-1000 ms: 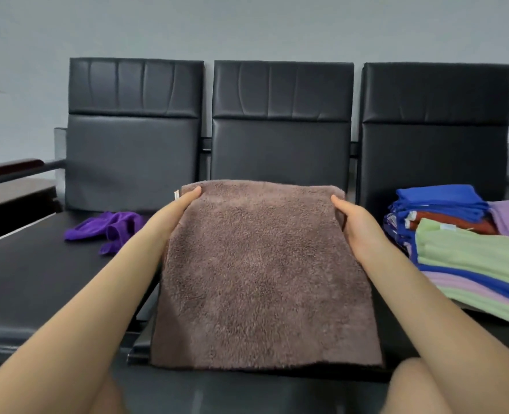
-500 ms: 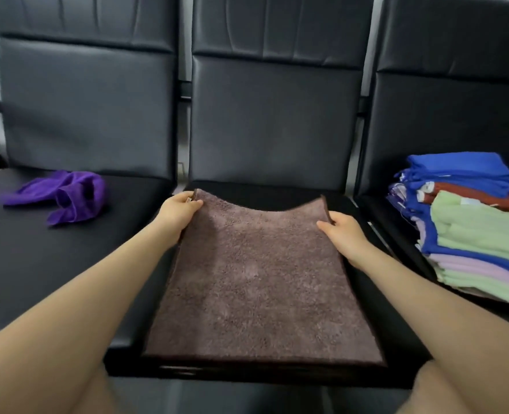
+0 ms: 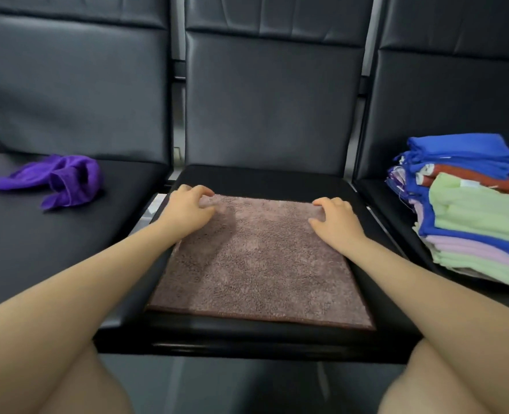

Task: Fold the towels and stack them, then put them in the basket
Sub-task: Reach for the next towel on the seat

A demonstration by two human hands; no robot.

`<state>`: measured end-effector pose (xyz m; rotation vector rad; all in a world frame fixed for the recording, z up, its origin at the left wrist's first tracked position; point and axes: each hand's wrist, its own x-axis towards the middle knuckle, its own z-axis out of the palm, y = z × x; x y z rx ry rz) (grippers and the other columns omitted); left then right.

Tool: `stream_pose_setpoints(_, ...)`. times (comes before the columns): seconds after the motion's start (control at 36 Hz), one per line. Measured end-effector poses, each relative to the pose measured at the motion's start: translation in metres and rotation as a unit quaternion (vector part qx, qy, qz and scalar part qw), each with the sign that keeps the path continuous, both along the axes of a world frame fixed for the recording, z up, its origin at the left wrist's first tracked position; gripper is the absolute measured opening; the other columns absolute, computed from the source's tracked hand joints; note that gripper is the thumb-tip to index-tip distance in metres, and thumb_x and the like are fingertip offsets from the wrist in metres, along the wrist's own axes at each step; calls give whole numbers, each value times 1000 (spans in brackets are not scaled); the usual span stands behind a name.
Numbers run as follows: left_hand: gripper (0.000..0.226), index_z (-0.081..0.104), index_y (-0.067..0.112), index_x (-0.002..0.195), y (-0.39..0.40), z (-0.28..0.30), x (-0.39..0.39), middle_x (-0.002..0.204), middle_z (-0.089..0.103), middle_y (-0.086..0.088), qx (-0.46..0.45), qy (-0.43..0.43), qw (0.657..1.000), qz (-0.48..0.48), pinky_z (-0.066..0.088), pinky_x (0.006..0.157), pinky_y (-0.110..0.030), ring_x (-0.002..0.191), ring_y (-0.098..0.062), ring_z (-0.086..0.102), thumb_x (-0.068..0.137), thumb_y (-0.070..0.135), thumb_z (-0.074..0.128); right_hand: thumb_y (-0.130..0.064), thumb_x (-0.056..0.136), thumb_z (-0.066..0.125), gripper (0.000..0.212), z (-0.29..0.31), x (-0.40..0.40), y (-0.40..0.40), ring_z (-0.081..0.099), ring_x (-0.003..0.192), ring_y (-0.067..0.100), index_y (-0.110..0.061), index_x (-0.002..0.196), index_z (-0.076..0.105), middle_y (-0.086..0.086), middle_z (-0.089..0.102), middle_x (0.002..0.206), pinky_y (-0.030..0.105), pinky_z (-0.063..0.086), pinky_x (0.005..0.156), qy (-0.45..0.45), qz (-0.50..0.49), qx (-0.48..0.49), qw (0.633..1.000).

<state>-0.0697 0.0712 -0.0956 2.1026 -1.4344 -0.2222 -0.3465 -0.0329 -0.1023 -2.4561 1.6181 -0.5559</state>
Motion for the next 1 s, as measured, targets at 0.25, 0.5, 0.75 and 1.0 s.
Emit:
stream_pose_setpoints(0.25,11,63,31,100,36,25,-58,102,55,6,-79,38,990,-113,38,77,-20,84,-3,53,91,30,58,-24,91,64,7,31,10,65,60,76,9,-27,90,70,-8,67,86,29,52,74,-85,226,145,959)
stream_pose_setpoints(0.5,6,61,30,90,86,1,-51,93,54,7,-14,-44,979,-196,44,82,-26,78,-1,50,87,27,65,-34,88,66,8,25,9,108,54,74,5,-28,84,64,-12,59,79,30,50,75,79,301,109,944)
stream_pose_setpoints(0.75,16,60,31,84,116,-11,-49,90,49,11,4,-85,965,-247,39,81,-18,80,3,49,82,19,71,-42,85,68,21,16,9,143,46,72,3,-25,90,57,-11,51,86,26,40,70,77,374,39,923)
stream_pose_setpoints(1.0,27,64,31,81,128,-2,-43,88,55,9,27,-92,953,-287,44,89,-27,84,3,50,72,54,55,-36,87,67,18,18,3,152,47,78,3,-25,100,61,-12,52,95,23,40,74,91,401,1,912)
